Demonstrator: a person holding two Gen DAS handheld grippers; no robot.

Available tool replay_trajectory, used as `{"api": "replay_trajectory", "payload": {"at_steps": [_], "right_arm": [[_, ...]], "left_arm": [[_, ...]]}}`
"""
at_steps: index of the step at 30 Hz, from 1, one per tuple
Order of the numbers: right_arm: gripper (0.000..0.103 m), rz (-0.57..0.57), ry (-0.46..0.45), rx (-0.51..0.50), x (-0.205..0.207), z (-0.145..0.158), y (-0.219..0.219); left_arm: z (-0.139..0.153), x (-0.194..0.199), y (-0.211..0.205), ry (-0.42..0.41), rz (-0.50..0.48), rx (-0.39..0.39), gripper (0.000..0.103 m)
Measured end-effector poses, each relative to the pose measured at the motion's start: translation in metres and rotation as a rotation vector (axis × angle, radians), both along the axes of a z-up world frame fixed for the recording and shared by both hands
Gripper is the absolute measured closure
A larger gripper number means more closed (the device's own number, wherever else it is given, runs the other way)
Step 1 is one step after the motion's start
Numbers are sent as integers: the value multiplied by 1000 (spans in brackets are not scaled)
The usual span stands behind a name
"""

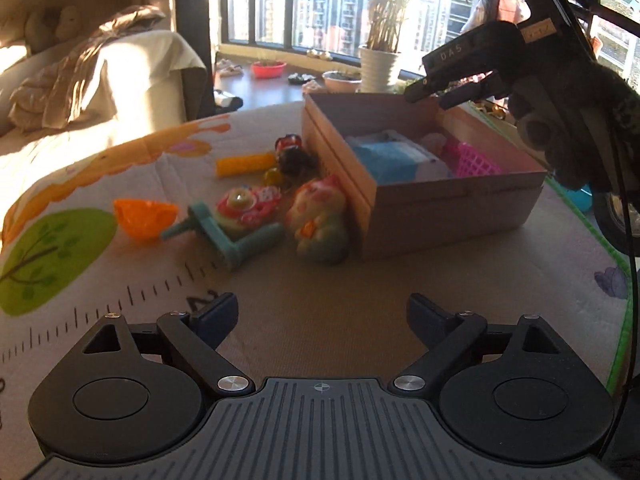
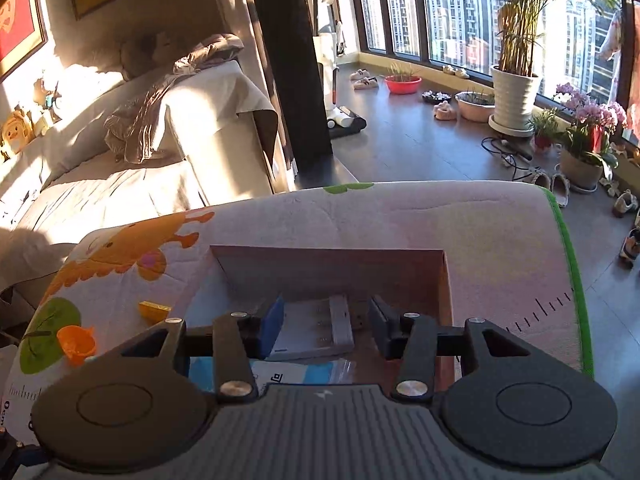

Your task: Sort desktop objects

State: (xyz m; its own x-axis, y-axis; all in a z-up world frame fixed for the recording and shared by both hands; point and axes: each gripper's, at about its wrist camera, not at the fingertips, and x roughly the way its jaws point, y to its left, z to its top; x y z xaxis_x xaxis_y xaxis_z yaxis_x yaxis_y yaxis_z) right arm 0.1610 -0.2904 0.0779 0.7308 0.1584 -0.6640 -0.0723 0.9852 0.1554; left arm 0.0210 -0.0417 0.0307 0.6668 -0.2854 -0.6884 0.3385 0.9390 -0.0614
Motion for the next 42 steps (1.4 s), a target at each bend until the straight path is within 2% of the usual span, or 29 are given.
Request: {"api": "replay_trajectory", "payload": {"at_steps": [3, 8, 13, 15, 18, 20, 24, 29, 31, 33, 37, 38, 39, 40, 42], "right_arm": [[57, -2, 14, -21, 0, 2, 13], [58, 116, 53, 20, -27, 14, 49], [70, 282, 55, -59, -44, 26, 114], [74, 288, 94, -84, -30, 24, 135], [82, 292, 201, -144, -4, 7, 162], [90, 281, 259, -230, 9, -10, 180], [92, 281, 317, -331, 8, -26, 199], [92, 392, 433, -281, -27, -25, 208], [92, 403, 423, -266, -38, -22, 210], [82, 381, 378, -236, -37, -16, 207], [70, 257, 332, -159, -7, -16, 200], [63, 229, 326, -153, 3, -19, 200], [50, 208, 325, -144, 12, -22, 200], [48, 197, 310, -131, 20, -24, 202], [36, 201, 302, -138, 30, -27, 209]], "left_arm": [[-8, -8, 6, 14, 21, 13, 7], [-10, -12, 21, 8, 93, 38, 5], [-8, -9, 33, -1, 122, 17, 5], [-6, -11, 34, -16, 112, 10, 4], [-6, -16, 36, -28, 96, 12, 3], [-7, -19, 37, -21, 79, 21, 3], [-9, -27, 45, -32, 67, 7, 3], [-9, -32, 58, -34, 94, -17, 3], [-9, -33, 59, -33, 93, -29, 3], [-7, -34, 57, -35, 89, -34, 3], [-7, -35, 55, -38, 78, -34, 2], [-8, -35, 55, -33, 80, -33, 2], [-9, -34, 55, -27, 83, -30, 2], [-10, -33, 54, -22, 86, -25, 2], [-12, -33, 55, -15, 92, -19, 2]]}}
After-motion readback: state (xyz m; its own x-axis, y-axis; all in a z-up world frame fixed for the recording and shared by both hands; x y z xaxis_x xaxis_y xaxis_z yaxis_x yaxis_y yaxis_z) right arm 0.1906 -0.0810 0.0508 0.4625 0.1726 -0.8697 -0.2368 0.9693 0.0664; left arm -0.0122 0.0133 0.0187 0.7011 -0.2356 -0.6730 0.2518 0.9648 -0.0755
